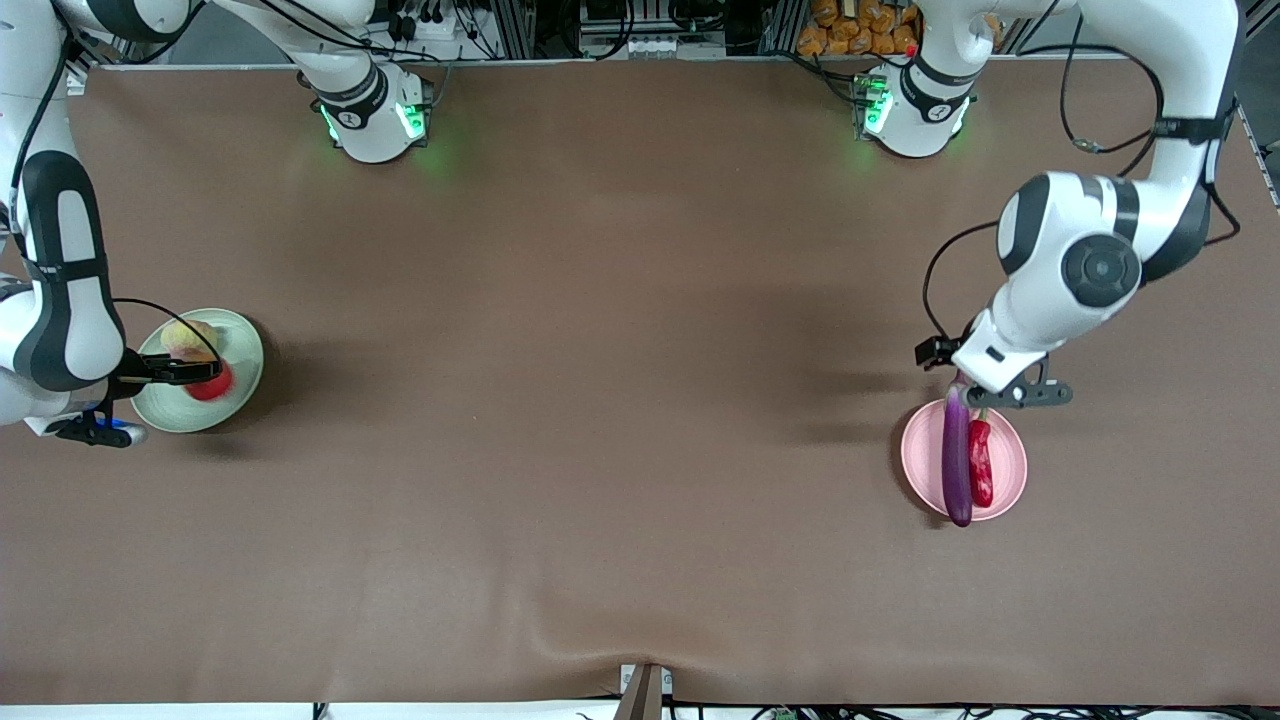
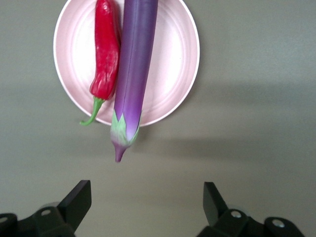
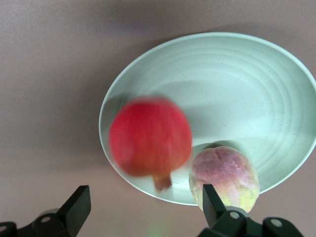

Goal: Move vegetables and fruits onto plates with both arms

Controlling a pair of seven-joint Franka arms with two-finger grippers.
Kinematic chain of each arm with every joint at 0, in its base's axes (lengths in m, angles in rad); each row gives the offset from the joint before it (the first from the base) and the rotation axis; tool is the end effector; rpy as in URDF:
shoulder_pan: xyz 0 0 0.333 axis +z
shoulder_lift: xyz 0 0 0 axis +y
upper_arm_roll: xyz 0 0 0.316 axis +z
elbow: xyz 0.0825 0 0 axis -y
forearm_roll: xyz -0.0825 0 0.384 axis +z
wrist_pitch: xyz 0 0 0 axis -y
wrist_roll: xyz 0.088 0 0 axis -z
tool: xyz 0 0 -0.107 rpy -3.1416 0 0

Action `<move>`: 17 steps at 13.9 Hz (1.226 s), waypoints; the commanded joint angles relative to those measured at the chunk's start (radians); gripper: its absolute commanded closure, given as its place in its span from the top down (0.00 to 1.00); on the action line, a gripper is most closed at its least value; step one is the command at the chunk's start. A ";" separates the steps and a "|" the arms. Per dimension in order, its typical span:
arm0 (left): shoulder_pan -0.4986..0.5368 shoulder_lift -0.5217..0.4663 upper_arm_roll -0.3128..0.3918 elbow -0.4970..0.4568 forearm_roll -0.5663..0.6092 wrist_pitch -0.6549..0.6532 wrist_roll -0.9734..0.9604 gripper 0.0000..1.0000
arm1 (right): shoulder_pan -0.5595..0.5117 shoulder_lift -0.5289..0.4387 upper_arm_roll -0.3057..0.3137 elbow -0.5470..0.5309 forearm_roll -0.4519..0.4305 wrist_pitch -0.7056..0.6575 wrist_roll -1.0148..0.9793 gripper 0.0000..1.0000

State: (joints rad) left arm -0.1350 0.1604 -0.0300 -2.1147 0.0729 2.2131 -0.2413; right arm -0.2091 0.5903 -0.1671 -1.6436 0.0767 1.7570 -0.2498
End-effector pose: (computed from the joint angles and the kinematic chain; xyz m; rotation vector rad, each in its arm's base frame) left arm 0.5521 -0.0893 0.3338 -3.0767 -0.0478 0.0770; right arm 0.5895 -0.2153 0.2468 -2.9380 0.2251 0.6803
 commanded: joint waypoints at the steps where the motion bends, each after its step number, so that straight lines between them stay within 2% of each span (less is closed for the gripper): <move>1: 0.005 -0.085 -0.002 0.014 -0.015 -0.042 -0.027 1.00 | 0.000 -0.012 0.011 0.011 0.001 -0.019 -0.003 1.00; 3: 0.006 -0.076 0.001 0.141 -0.015 -0.216 -0.020 1.00 | 0.011 -0.017 0.021 0.091 0.009 -0.129 0.000 1.00; 5: 0.017 -0.073 -0.001 0.247 -0.016 -0.324 -0.016 1.00 | 0.025 -0.017 0.026 0.224 0.075 -0.270 -0.002 1.00; 7: 0.021 -0.076 0.005 0.306 -0.016 -0.377 -0.013 1.00 | 0.091 -0.018 0.028 0.342 0.097 -0.358 -0.008 1.00; 9: 0.029 -0.085 0.005 0.350 -0.016 -0.450 -0.009 1.00 | 0.166 -0.027 0.035 0.443 0.091 -0.364 -0.006 1.00; 11: 0.032 -0.105 0.004 0.422 -0.018 -0.582 0.037 1.00 | 0.197 -0.033 0.044 0.571 0.043 -0.418 -0.008 1.00; 12: 0.046 -0.140 0.004 0.426 -0.050 -0.607 0.069 1.00 | 0.206 -0.050 0.046 0.618 0.038 -0.441 -0.008 1.00; 14: 0.071 -0.220 0.005 0.409 -0.091 -0.656 0.131 1.00 | 0.234 -0.136 0.044 0.628 0.038 -0.467 -0.002 1.00; 17: 0.081 -0.245 -0.008 0.456 -0.085 -0.755 0.203 1.00 | 0.251 -0.249 0.047 0.622 0.038 -0.570 0.023 1.00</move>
State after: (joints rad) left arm -0.0703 -0.0670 -0.0204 -1.6801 0.0004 1.5163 -0.0864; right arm 0.0401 0.4240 -0.1246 -0.9930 0.1296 1.2207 -0.2451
